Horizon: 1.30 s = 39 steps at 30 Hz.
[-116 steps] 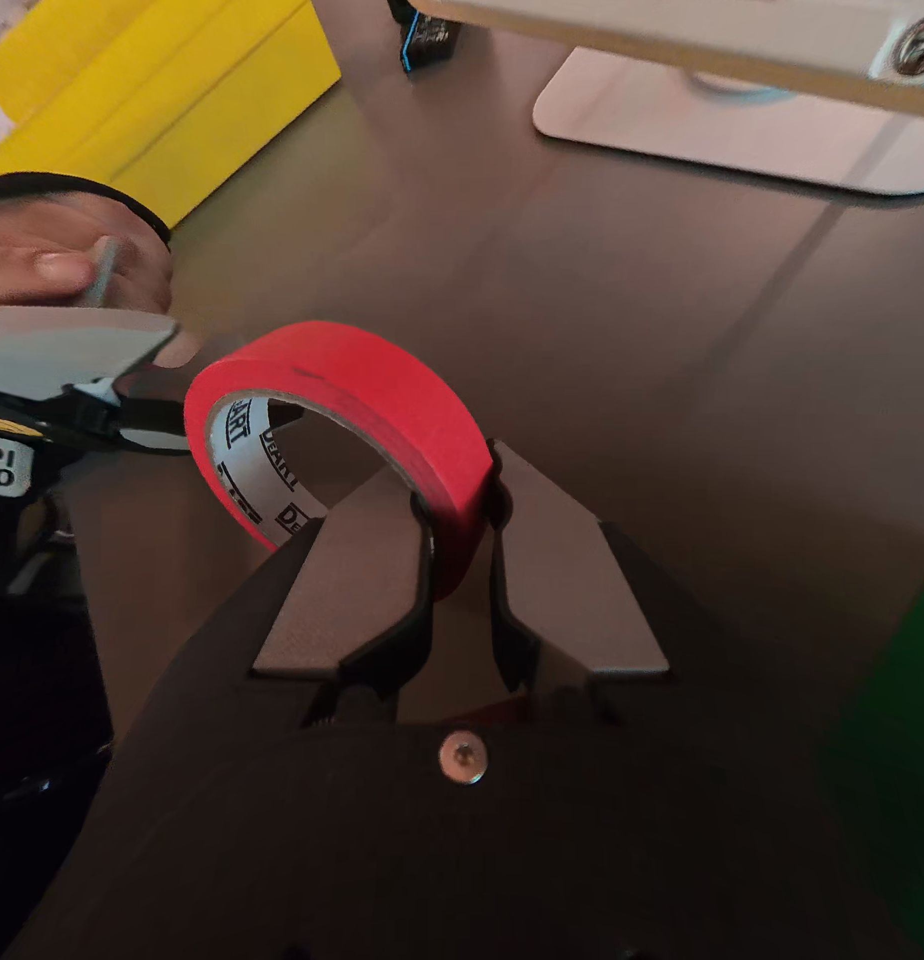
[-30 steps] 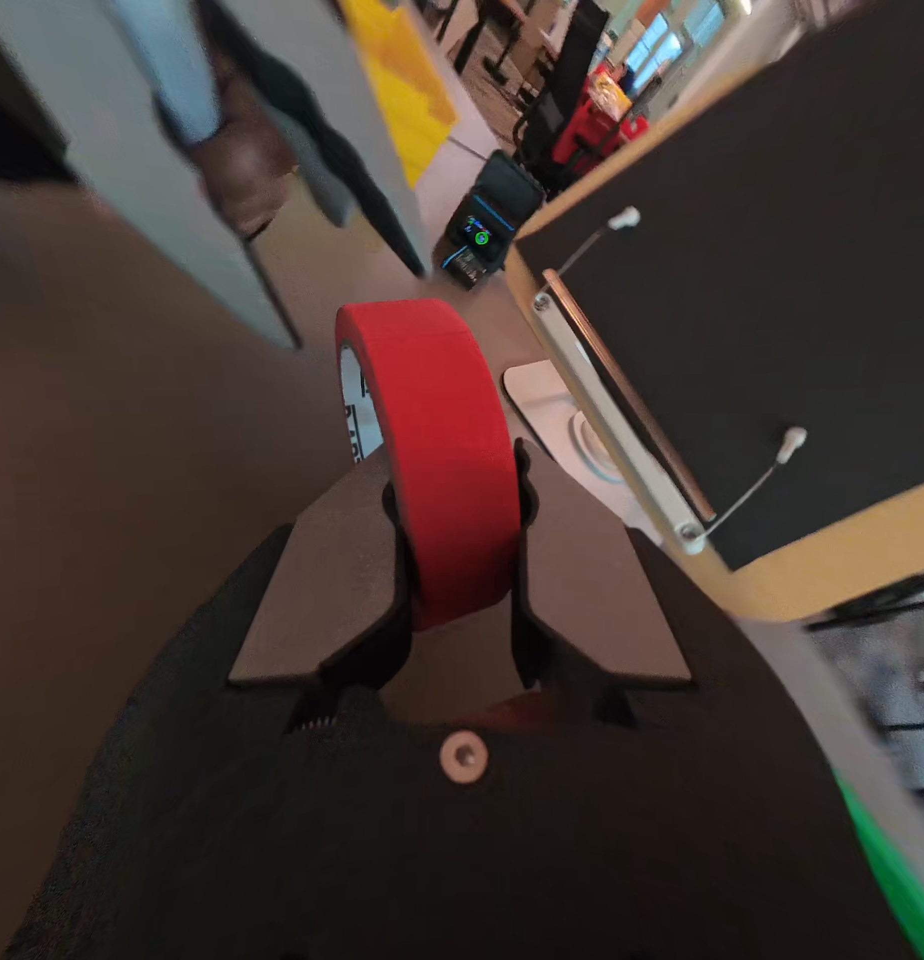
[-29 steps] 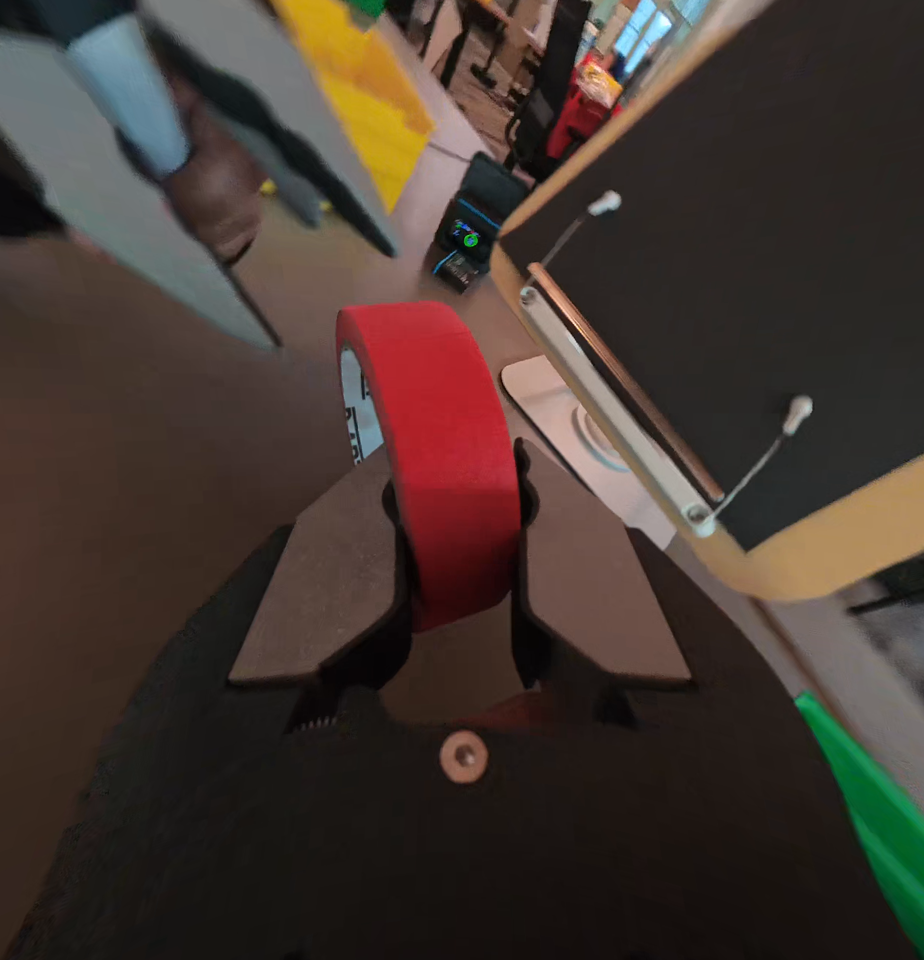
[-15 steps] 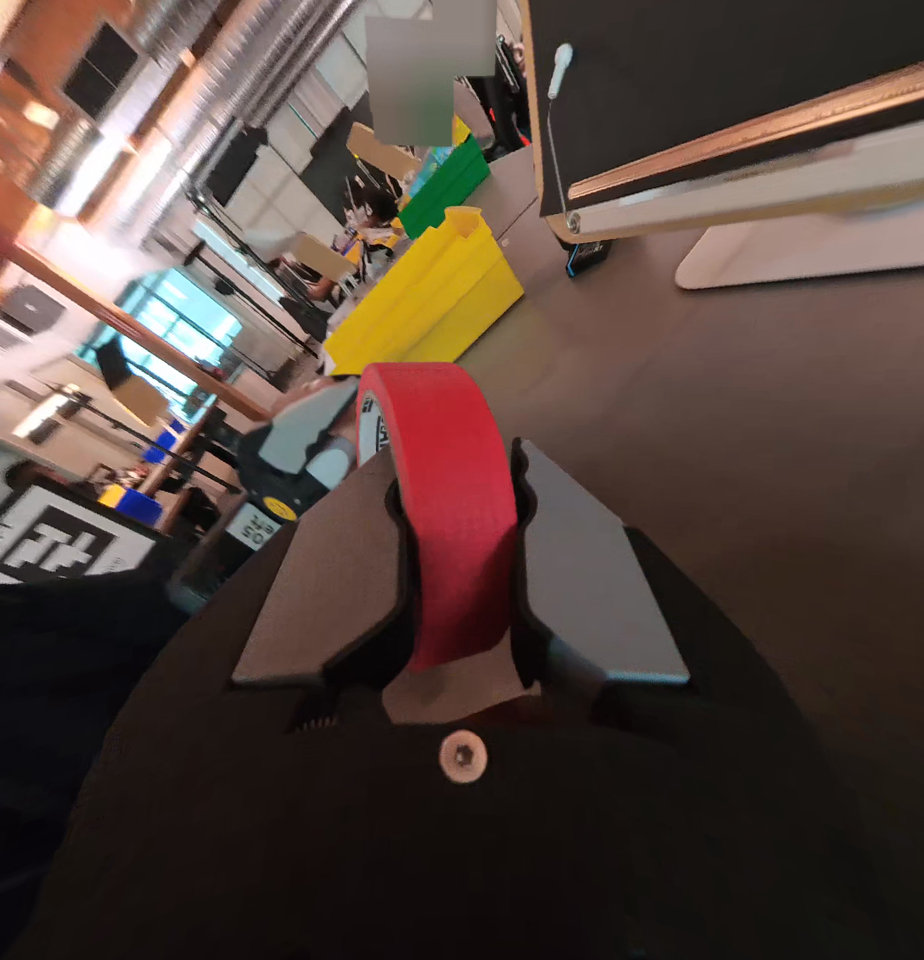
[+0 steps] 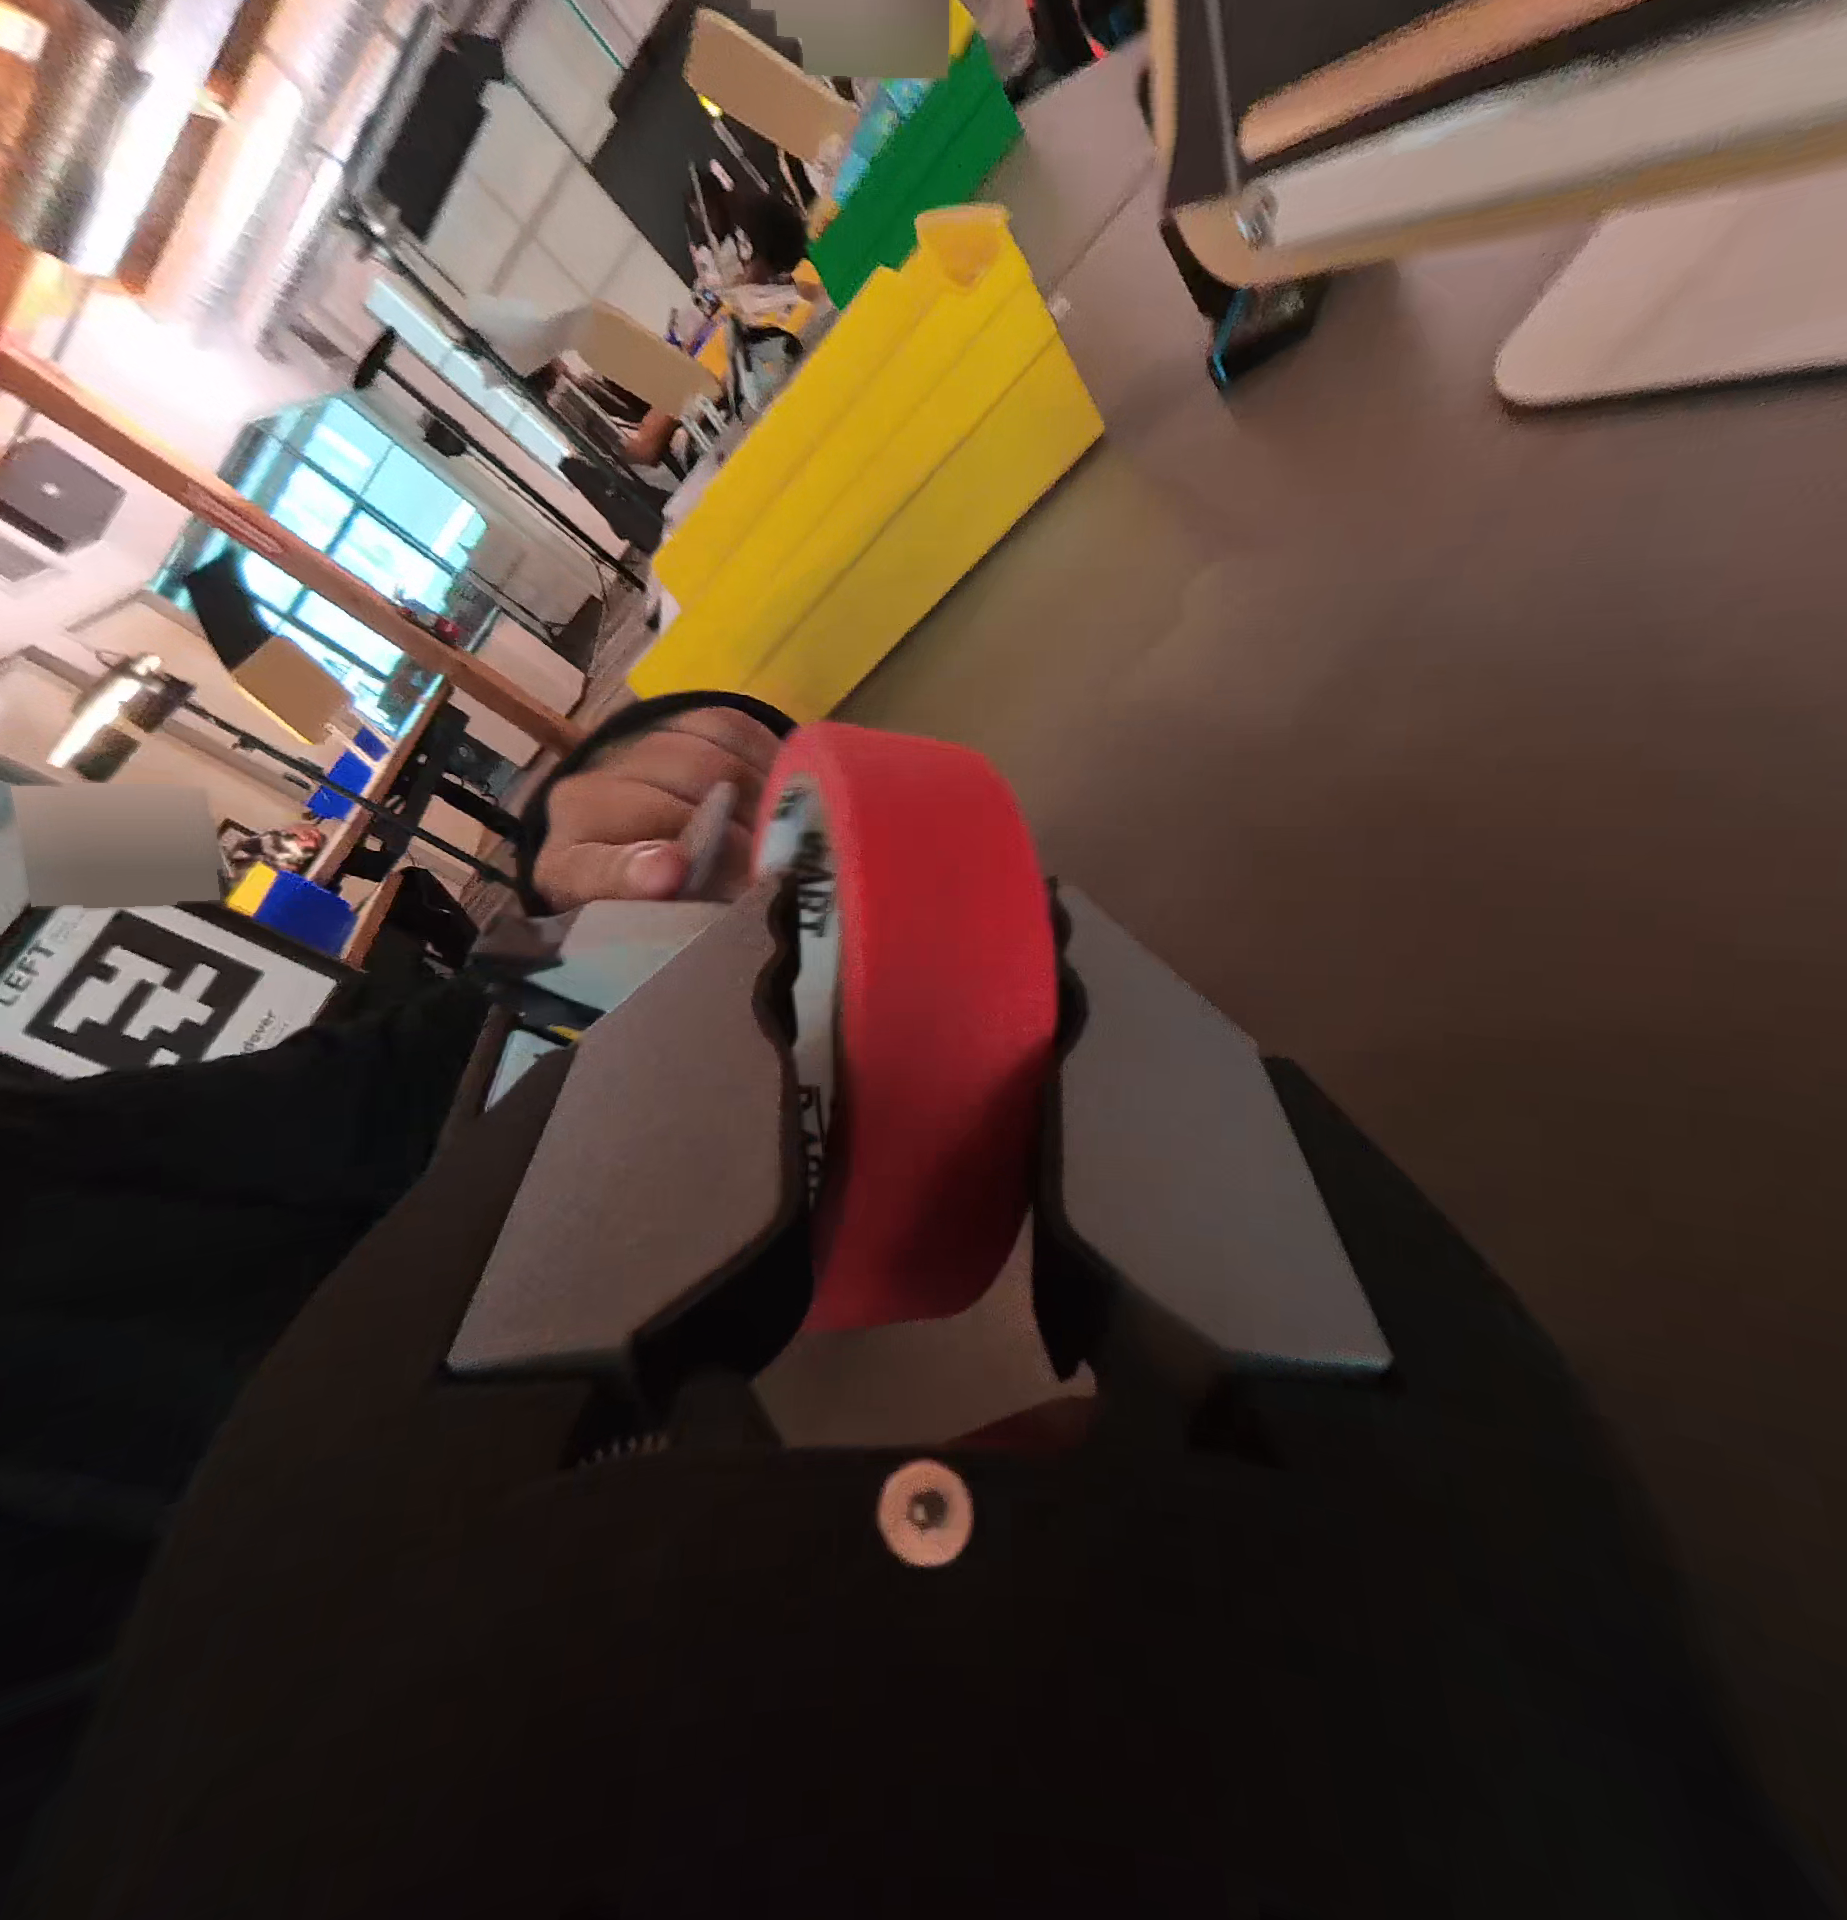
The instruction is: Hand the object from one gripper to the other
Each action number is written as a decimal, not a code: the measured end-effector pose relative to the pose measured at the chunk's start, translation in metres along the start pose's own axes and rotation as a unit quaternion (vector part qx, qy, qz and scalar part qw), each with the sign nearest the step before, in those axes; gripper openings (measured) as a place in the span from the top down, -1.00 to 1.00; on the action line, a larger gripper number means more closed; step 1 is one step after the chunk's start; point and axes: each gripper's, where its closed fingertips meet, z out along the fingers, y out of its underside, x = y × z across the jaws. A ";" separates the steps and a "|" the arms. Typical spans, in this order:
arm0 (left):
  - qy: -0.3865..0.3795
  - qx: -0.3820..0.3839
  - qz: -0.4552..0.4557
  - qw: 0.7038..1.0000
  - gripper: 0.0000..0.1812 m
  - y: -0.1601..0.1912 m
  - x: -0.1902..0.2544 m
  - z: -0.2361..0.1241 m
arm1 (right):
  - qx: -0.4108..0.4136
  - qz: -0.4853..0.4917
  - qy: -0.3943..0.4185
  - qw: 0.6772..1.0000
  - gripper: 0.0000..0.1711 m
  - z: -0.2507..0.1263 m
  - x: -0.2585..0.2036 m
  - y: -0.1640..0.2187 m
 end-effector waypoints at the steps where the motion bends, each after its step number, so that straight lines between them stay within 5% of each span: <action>1: 0.008 -0.001 -0.037 0.999 0.61 0.003 -0.002 0.000 | 0.009 -0.017 -0.006 1.000 0.44 -0.002 -0.006 -0.004; 3: 0.029 0.011 -0.137 0.990 0.62 0.008 -0.008 -0.001 | 0.028 -0.047 -0.019 0.998 0.21 -0.008 -0.016 -0.014; 10: 0.074 0.070 -0.431 0.897 0.71 0.033 -0.032 -0.012 | 0.133 -0.217 0.055 0.966 0.09 -0.050 -0.026 -0.055; 13: 0.122 0.122 -0.517 0.838 0.72 0.027 -0.034 -0.018 | 0.092 -0.314 0.050 0.944 0.25 -0.047 -0.045 -0.040; 18: 0.178 0.184 -0.571 0.780 0.72 0.008 -0.038 -0.027 | -0.006 -0.397 0.080 0.914 0.03 -0.017 -0.036 -0.004; 19: 0.176 0.187 -0.587 0.768 0.72 0.009 -0.042 -0.027 | -0.016 -0.404 0.071 0.912 0.07 -0.012 -0.038 0.001; 22: 0.199 0.195 -0.647 0.710 0.72 0.010 -0.044 -0.025 | -0.036 -0.422 0.063 0.903 0.65 -0.005 -0.041 0.012; 23: 0.209 0.195 -0.666 0.689 0.72 0.010 -0.043 -0.024 | -0.040 -0.432 0.078 0.898 0.69 -0.005 -0.037 0.012; 26: 0.212 0.170 -0.713 0.647 0.71 0.017 -0.041 -0.016 | -0.036 -0.368 0.075 0.926 0.70 -0.005 -0.030 0.007; 29: 0.242 0.150 -0.783 0.554 0.70 0.025 -0.036 -0.011 | -0.018 -0.261 0.031 0.965 0.71 -0.003 -0.028 0.001; 31: 0.240 0.135 -0.786 0.553 0.53 0.032 -0.032 -0.009 | -0.005 -0.210 0.024 0.977 0.71 -0.004 -0.022 -0.003; 33: 0.219 0.093 -0.770 0.592 0.31 0.046 -0.024 -0.006 | 0.023 -0.187 0.040 0.981 0.71 -0.010 -0.015 -0.013; 36: 0.230 0.052 -0.764 0.600 0.08 0.052 -0.013 -0.007 | 0.071 -0.290 0.129 0.946 0.71 -0.028 -0.009 -0.035; 39: 0.283 0.084 -0.799 0.523 0.16 0.036 -0.014 -0.009 | 0.071 -0.487 0.260 0.831 0.71 -0.039 -0.015 -0.045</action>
